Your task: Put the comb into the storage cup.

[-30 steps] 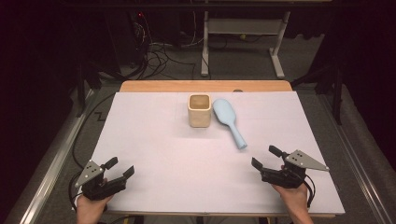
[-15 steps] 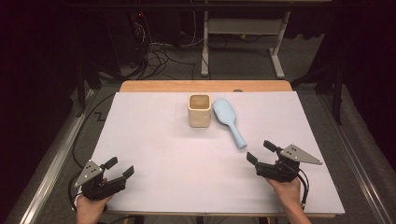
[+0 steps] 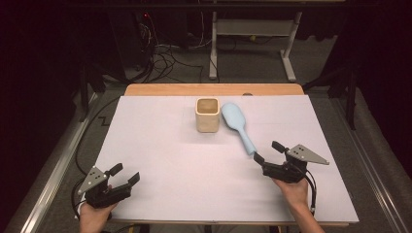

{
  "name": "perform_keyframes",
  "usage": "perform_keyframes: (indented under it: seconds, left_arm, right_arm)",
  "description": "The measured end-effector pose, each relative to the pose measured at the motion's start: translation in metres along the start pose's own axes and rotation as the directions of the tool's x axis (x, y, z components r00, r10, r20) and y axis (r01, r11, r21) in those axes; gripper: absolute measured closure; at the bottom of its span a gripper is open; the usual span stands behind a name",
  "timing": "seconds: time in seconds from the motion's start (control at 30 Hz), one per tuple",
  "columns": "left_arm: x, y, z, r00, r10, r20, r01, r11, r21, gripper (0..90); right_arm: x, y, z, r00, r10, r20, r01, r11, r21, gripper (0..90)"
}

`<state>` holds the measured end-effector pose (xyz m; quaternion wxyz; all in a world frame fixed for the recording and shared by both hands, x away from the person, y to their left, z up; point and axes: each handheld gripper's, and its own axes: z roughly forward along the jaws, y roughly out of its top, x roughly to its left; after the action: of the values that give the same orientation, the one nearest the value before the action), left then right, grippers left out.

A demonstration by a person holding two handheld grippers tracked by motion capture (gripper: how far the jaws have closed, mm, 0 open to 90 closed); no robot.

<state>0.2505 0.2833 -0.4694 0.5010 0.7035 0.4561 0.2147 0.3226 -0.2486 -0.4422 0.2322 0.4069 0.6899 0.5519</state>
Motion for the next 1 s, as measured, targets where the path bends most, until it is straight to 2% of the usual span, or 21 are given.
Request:
perform_keyframes:
  seconds: [0.23,0.53,0.63,0.73,1.0]
  left_arm:
    - [0.0,0.0,0.0,1.0,0.0,0.0,0.0,1.0,-0.001,23.7]
    - [0.0,0.0,0.0,1.0,0.0,0.0,0.0,1.0,-0.001,23.7]
    - [0.0,0.0,0.0,1.0,0.001,0.0,-0.001,1.0,0.0,23.7]
    - [0.0,0.0,0.0,1.0,0.001,0.001,-0.001,1.0,-0.001,23.8]
    - [0.0,0.0,0.0,1.0,0.002,0.001,-0.002,1.0,-0.002,23.8]
  right_arm:
    - [-0.002,0.009,0.011,1.0,0.0,0.006,0.0,1.0,0.031,16.1]
    - [-0.004,0.014,0.023,0.9996,0.027,-0.007,-0.026,0.997,0.077,16.3]
    - [-0.006,0.017,0.027,0.9996,0.028,-0.002,-0.027,0.995,0.101,16.3]
    - [-0.011,0.02,0.032,0.9987,0.051,0.001,-0.051,0.99,0.129,16.3]
    - [-0.015,0.027,0.04,0.9989,0.045,0.014,-0.047,0.986,0.159,16.3]
